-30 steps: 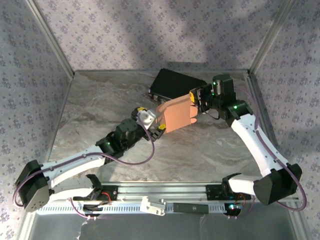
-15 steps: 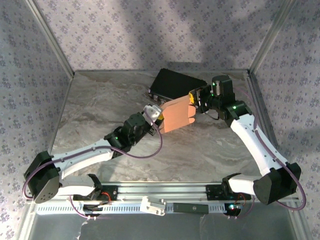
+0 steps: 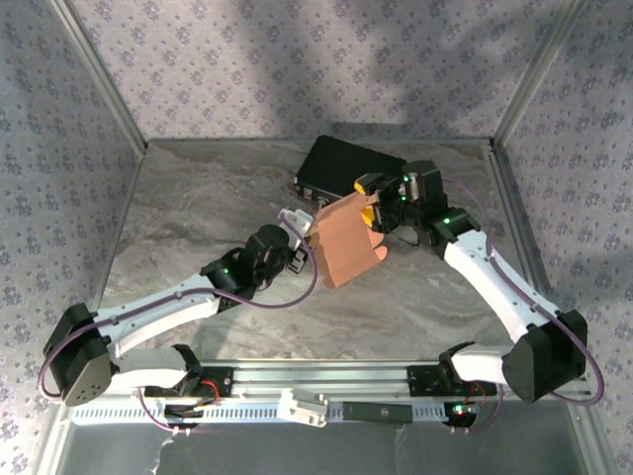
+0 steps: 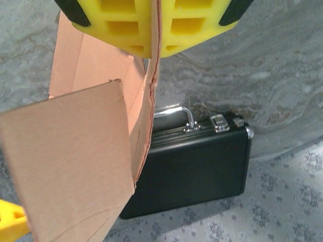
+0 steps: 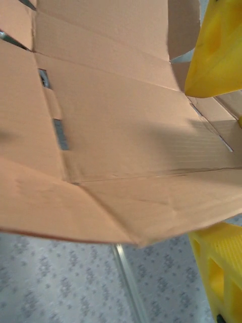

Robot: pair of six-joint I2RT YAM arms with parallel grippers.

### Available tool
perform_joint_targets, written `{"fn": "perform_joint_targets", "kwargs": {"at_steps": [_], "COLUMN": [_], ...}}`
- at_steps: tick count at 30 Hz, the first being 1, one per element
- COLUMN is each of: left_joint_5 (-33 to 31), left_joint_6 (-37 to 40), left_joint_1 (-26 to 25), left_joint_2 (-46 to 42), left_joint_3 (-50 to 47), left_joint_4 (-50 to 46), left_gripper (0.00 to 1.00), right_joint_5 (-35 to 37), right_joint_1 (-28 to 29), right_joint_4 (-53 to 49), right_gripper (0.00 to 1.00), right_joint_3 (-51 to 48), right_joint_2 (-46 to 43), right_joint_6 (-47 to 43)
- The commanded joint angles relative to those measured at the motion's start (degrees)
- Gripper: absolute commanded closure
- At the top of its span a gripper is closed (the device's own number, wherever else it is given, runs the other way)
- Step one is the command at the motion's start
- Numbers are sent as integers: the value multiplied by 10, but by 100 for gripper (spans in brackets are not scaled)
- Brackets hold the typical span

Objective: Fold the paper box

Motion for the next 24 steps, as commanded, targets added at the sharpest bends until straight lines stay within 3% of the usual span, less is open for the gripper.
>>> {"fn": "perform_joint_targets", "kwargs": {"at_steps": [1,7,11,19,24], "left_joint_5": [6,10,9,13,18], "left_joint_6": [-25,-24,-20,-23,-26], "left_joint_1": [4,9,10,12,13], "left_joint_2": [-36,-61,-69,-72,-73], "left_joint_3": [5,-5,-8,-16,-22], "left_joint_4": [-37,-53,-59,-61,-55], "left_gripper": [100,100,100,100,100], "right_joint_5": [3,48,32,44,26], "right_joint_1": [26,54,44,40,35], "right_joint_4": [40,32,41,47,78], "right_gripper": [33,41,58,58,71], "right_joint_3": [5,9,16,15,13], "right_joint_2": [15,13,26,8,27], "right_joint_6": [-18,-28,-25,-17,-6]}}
